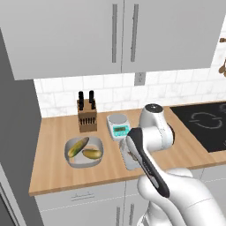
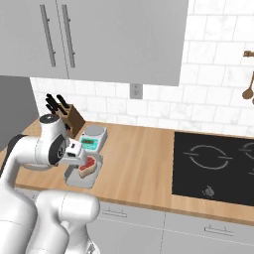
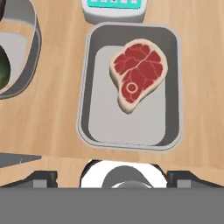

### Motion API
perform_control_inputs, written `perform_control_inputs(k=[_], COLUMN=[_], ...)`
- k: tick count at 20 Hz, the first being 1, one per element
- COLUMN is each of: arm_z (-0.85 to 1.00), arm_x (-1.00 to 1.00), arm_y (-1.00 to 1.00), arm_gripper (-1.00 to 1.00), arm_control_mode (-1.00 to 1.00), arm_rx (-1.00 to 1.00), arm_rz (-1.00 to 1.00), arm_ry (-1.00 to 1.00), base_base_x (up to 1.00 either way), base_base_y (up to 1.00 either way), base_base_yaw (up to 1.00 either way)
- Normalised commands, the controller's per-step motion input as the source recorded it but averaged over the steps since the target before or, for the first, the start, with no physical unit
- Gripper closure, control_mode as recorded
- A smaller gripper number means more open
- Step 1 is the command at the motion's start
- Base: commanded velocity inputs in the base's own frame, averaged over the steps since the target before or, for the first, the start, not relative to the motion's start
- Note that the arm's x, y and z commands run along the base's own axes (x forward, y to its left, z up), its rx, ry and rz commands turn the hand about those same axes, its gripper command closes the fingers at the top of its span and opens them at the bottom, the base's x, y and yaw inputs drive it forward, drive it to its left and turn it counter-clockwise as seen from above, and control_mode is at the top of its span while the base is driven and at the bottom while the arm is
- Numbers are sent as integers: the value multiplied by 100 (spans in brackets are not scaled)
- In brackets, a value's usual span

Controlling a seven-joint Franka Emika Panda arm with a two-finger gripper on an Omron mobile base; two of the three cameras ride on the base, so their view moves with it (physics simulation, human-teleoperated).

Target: Take the meat container that has the steak and place it on the second highest rack of the freezer. Then take the vegetable container that has the cucumbers and place it on the highest rack of the freezer.

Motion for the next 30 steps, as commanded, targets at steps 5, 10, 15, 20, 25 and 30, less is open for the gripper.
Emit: perform_control_inputs(k=[5, 10, 15, 20, 25, 30], arm_z=[-36, -33, -33, -47, -60, -42], arm_x=[6, 0, 0, 2, 17, 3], arm_y=[0, 0, 0, 0, 7, 3], arm_gripper=[-100, -100, -100, -100, -100, -100], arm_control_mode=[-100, -100, -100, -100, -100, -100], arm_rx=[0, 0, -2, -12, -10, 0], arm_rz=[6, 16, 24, 18, 11, 6], arm_ry=[0, 1, 0, 0, 0, 0], base_base_x=[0, 0, 0, 0, 0, 0], base_base_y=[0, 0, 0, 0, 0, 0], base_base_yaw=[0, 0, 0, 0, 0, 0])
